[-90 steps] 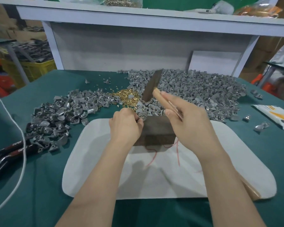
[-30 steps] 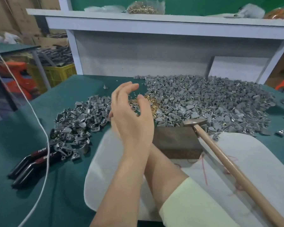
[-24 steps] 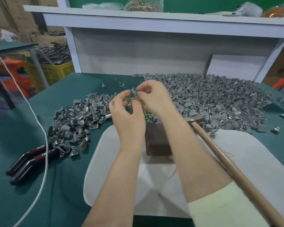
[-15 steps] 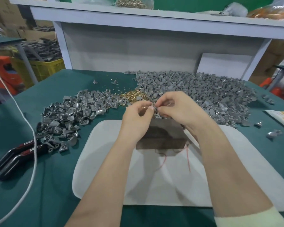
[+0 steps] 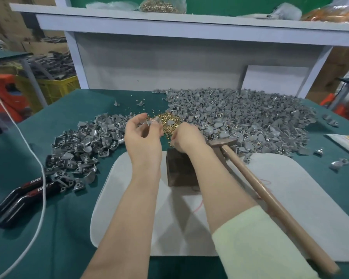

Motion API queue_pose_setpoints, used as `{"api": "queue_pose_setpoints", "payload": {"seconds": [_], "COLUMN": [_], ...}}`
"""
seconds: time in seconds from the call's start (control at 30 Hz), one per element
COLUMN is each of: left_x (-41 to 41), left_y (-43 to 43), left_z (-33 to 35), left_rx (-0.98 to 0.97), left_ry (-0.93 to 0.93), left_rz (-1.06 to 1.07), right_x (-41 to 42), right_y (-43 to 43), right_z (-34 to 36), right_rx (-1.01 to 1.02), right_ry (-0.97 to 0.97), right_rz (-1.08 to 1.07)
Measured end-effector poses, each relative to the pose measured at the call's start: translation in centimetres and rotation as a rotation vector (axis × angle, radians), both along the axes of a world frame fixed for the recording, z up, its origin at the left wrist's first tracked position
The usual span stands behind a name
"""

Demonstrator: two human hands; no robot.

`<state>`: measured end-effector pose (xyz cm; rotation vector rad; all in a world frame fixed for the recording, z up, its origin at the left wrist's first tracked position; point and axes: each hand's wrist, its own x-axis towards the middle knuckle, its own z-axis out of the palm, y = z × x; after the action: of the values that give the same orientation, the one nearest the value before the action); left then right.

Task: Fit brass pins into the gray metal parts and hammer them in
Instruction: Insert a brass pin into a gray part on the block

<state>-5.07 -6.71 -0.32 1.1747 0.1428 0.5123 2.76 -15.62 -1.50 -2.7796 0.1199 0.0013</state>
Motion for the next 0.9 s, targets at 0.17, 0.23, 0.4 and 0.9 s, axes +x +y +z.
{"api": "queue_pose_setpoints", "payload": {"seconds": [0.17, 0.23, 0.4, 0.9], "left_x": [-0.1, -0.2, -0.2, -0.2], "left_y": [-0.3, -0.4, -0.6, -1.1], "left_z": [0.0, 0.0, 0.0, -0.1], "left_rx": [0.080, 0.091, 0.096, 0.133], "left_ry": [0.007, 0.014, 0.021, 0.026], "left_rz": [0.020, 0.034, 0.041, -0.002], "right_x": [2.3, 2.6, 2.7, 2.4], "right_y": [0.6, 0.7, 0.7, 0.6], "right_z": [-0.3, -0.1, 0.1, -0.2], "right_rx": [-0.105, -0.131, -0.144, -0.152], "right_ry": [0.190, 0.226, 0.201, 0.114], "right_rz": [-0.019, 0.004, 0.036, 0.099]}}
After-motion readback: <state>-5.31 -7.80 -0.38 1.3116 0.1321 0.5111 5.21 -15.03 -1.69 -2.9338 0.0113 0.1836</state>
